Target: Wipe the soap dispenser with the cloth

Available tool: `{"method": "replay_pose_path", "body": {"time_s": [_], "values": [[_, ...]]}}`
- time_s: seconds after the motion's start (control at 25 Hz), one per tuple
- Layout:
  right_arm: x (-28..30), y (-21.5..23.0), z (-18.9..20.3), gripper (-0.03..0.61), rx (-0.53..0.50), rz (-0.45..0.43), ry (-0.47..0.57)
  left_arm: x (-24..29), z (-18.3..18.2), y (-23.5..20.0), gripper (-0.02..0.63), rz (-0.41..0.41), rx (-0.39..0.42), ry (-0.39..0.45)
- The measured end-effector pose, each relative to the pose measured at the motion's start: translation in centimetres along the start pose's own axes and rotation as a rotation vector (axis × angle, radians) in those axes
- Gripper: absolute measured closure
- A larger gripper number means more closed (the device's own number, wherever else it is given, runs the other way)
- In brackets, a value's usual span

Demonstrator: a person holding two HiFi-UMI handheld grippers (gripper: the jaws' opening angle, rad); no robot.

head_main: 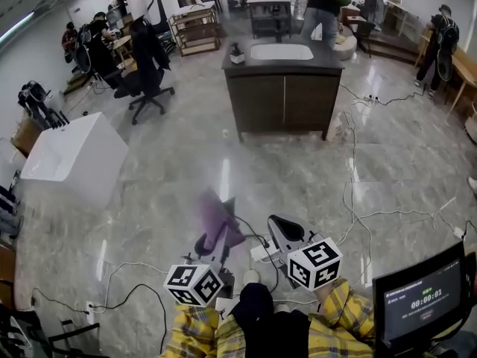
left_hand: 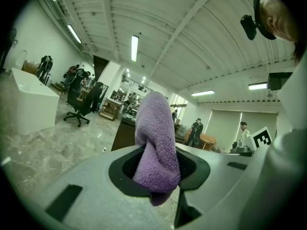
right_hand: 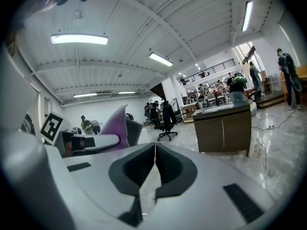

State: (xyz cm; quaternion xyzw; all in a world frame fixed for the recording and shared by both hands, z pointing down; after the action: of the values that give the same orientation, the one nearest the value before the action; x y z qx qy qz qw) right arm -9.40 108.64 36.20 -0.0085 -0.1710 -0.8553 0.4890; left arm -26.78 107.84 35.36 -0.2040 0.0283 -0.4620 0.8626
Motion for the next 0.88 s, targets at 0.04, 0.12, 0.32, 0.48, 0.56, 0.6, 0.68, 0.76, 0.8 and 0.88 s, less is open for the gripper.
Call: {"method": "replay_pose_path", "body": {"time_s": [0.04, 0.12, 0.32, 0.48, 0.56, 0.6, 0.68, 0.76, 0.8, 0.88], "values": [[1.3, 0.2, -0.1, 0.572, -0.005, 0.003, 0.002, 0.7, -0.3, -1.0, 0.526, 0.002, -0.004, 0.003], [3.9, 0.8, -0.5, 0.572, -0.013, 0.011, 0.007, 2.4, -0.9, -3.1, 0.526, 0.009, -0.009, 0.008], [10.4, 2.2, -2.4, 0.572, -0.024, 0.031, 0.016, 6.5, -3.6, -8.0, 0.526, 0.027, -0.012, 0.017], [15.2, 2.5, -3.5, 0.572, -0.031, 0.058, 0.014, 9.3, -5.4, -12.2, 0.526, 0.055, -0.020, 0.011], [17.0, 2.7, -4.0, 0.572, -0.030, 0.075, 0.013, 10.6, -6.0, -13.5, 0.526, 0.082, -0.025, 0.000], [17.8, 2.7, -4.1, 0.571, -0.031, 0.082, 0.013, 11.2, -6.2, -14.0, 0.526, 0.094, -0.022, -0.005], [19.5, 2.9, -4.2, 0.572, -0.033, 0.092, 0.016, 12.4, -6.7, -15.3, 0.526, 0.111, -0.010, -0.017], [21.0, 3.4, -4.3, 0.572, -0.026, 0.103, 0.013, 13.4, -7.2, -16.3, 0.526, 0.120, -0.008, -0.026], [21.5, 3.7, -4.4, 0.572, -0.019, 0.109, 0.010, 13.9, -7.3, -16.5, 0.526, 0.126, -0.011, -0.029], [22.3, 4.4, -4.7, 0.572, -0.009, 0.114, 0.011, 14.7, -7.3, -16.9, 0.526, 0.135, -0.013, -0.035]]}}
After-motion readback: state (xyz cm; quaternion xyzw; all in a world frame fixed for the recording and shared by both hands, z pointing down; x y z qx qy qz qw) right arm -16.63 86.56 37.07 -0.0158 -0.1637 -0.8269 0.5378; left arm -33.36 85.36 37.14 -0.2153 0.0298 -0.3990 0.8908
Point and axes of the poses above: the fingertips, and each gripper's own axes: x forward along the fingers, y to its right, z out of its underside, the point moved 5 cm from there along -x, backward along the fingers, and after that the axes turned 2 degrees about y, right-handed, at the moved point
